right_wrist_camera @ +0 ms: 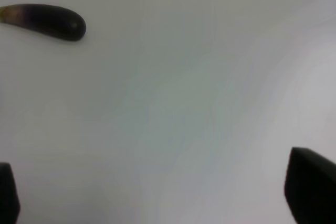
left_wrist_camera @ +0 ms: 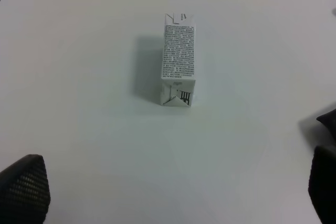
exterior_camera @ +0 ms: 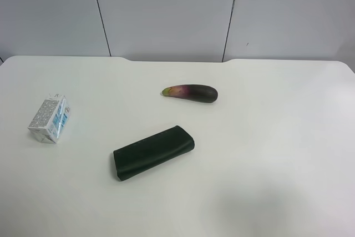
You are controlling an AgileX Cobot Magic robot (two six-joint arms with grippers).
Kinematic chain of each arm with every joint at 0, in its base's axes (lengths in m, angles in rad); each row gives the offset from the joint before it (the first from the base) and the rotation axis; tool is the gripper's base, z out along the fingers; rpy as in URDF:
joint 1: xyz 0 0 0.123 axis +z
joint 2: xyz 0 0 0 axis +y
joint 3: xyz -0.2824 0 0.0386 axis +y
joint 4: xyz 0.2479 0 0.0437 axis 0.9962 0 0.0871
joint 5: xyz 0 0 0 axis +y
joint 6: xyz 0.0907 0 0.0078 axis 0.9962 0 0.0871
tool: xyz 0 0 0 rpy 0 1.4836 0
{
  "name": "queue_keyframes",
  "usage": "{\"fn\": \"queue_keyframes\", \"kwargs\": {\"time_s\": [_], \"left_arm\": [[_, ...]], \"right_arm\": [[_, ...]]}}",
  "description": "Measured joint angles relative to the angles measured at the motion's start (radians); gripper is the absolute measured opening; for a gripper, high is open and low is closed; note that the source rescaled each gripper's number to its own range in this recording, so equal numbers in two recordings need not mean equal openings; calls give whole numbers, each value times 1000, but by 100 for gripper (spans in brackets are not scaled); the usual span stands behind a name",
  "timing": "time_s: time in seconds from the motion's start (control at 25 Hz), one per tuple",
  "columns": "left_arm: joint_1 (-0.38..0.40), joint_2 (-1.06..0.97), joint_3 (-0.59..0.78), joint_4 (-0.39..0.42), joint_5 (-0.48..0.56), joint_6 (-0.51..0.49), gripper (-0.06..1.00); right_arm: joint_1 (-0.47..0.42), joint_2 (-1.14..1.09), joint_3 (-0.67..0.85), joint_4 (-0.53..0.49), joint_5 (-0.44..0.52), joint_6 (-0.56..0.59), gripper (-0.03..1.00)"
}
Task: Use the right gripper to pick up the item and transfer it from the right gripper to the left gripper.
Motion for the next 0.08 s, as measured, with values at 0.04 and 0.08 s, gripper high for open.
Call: {"fn": "queue_keyframes", "kwargs": {"time_s": [0.04,0.08], "left_arm": [[0,0,0,0,0,0,100],[0,0,0,0,0,0,100]], "right_arm": [[0,0,0,0,0,0,100],[0,0,0,0,0,0,100]]}}
